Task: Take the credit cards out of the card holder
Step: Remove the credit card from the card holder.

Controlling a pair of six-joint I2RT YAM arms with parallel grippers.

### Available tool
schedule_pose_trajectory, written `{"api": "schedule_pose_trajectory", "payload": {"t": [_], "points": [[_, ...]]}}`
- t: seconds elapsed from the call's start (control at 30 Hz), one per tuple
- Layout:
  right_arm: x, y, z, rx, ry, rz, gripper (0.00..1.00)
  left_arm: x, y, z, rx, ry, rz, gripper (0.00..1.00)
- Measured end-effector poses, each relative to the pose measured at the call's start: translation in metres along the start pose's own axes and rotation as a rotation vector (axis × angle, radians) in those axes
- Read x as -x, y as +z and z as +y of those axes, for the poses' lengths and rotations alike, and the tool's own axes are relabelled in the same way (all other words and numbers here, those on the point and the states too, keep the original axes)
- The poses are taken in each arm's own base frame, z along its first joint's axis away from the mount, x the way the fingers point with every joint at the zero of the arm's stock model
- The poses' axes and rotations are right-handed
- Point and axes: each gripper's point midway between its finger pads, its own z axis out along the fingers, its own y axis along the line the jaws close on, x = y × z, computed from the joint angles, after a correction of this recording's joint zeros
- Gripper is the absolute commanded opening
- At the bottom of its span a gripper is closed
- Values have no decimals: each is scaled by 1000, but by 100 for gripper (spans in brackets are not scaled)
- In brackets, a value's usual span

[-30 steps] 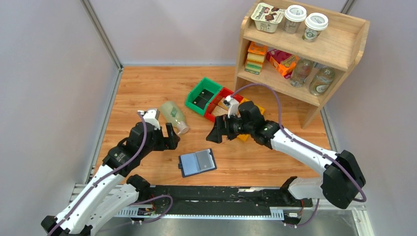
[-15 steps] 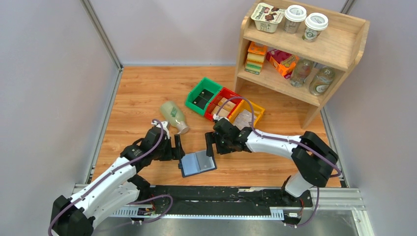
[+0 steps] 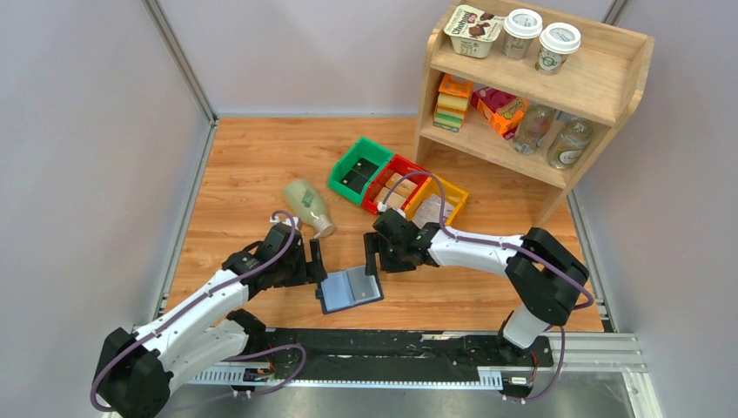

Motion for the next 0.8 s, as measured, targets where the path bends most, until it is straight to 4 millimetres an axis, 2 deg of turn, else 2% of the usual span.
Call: {"api": "schedule_pose_trajectory", "payload": {"t": [0.23,0.27,0.37,0.53,0.57,0.73,0.8], "points": [[-7,4,3,21,2,41,57,-7,6,1,9,-40,24,80],[-8,4,4,24,4,45,54,-8,6,1,7,-45,28,76],[-9,4,6,29,2,49,48,-10,7,-3,-4,-55,39,75],[-12,2,10,33,-21,51,43,-18,14,-9,-15,-50,79,70],[-12,2,13,38,-27,50,42,-20,16,-10,-14,-50,89,65],[-11,-2,27,69,-54,43,40,-33,24,-9,-5,-51,138,55],[-11,-2,29,77,-57,46,39,-32,25,-11,-11,-55,136,50]]}}
